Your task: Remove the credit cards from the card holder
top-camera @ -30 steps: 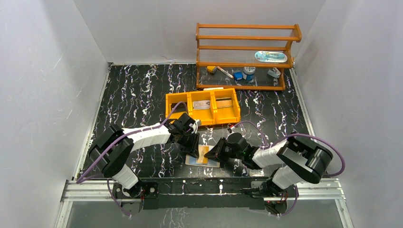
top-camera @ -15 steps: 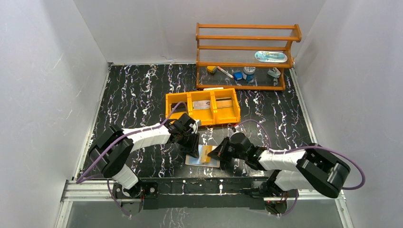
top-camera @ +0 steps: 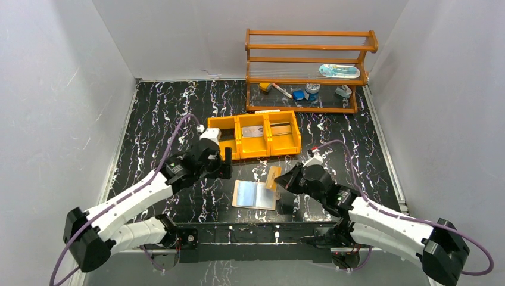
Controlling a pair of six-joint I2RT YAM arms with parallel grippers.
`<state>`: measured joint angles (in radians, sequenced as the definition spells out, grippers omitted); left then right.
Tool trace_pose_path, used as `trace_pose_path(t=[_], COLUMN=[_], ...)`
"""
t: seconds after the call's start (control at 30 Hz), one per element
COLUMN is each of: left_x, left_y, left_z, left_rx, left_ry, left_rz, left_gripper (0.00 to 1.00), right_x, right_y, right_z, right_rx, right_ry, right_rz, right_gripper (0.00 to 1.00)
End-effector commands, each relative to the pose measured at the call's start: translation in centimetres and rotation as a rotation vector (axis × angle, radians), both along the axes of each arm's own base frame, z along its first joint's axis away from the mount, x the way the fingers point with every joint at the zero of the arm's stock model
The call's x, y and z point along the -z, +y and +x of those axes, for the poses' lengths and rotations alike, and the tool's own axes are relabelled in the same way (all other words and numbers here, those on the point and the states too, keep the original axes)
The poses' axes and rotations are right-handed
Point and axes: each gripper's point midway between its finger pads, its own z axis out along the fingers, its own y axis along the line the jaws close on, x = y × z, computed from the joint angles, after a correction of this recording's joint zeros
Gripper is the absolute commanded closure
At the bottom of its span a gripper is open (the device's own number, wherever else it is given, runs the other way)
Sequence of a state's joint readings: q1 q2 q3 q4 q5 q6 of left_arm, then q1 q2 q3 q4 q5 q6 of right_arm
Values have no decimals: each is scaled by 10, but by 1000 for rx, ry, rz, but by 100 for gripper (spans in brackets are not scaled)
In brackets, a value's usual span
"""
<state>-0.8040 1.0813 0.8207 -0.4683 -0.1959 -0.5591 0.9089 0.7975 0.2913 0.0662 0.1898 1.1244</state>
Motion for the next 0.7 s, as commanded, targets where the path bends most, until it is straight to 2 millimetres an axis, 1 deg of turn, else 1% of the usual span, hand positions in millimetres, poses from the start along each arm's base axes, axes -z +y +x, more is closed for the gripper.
trace_pose_path(t=[0.0, 0.13, 0.2, 0.23, 0.33, 0.47, 0.57, 0.67], left_x=[-21, -12, -7, -6, -9, -7, -3, 0], left_y=[77, 101, 113, 115, 109, 109, 104, 105], left_z=[21, 26, 29, 30, 32, 34, 36, 37], left_rx=[-201, -254, -286, -299, -277, -280, -267, -263], left_ry=[-152, -89, -57, -51, -60, -64, -50, -37], left_rz=[227, 230, 203, 185, 141, 141, 135, 154], left_gripper=[3, 2, 2, 2, 2, 2, 2, 2], right_x=[-58, -66, -76, -80, -90, -100, -103, -105], right_y=[-14, -27, -34, -37, -45, -51, -48, -45], right_z=[34, 45, 54, 58, 69, 87, 104, 122], right_rx=[65, 81, 91, 98, 101, 75, -17, -126], right_ry=[-235, -294, -341, -356, -407, -447, -482, -536], right_rz=[-105, -243, -329, -366, -469, -597, -686, -787], right_gripper=[100, 100, 100, 100, 100, 100, 100, 100])
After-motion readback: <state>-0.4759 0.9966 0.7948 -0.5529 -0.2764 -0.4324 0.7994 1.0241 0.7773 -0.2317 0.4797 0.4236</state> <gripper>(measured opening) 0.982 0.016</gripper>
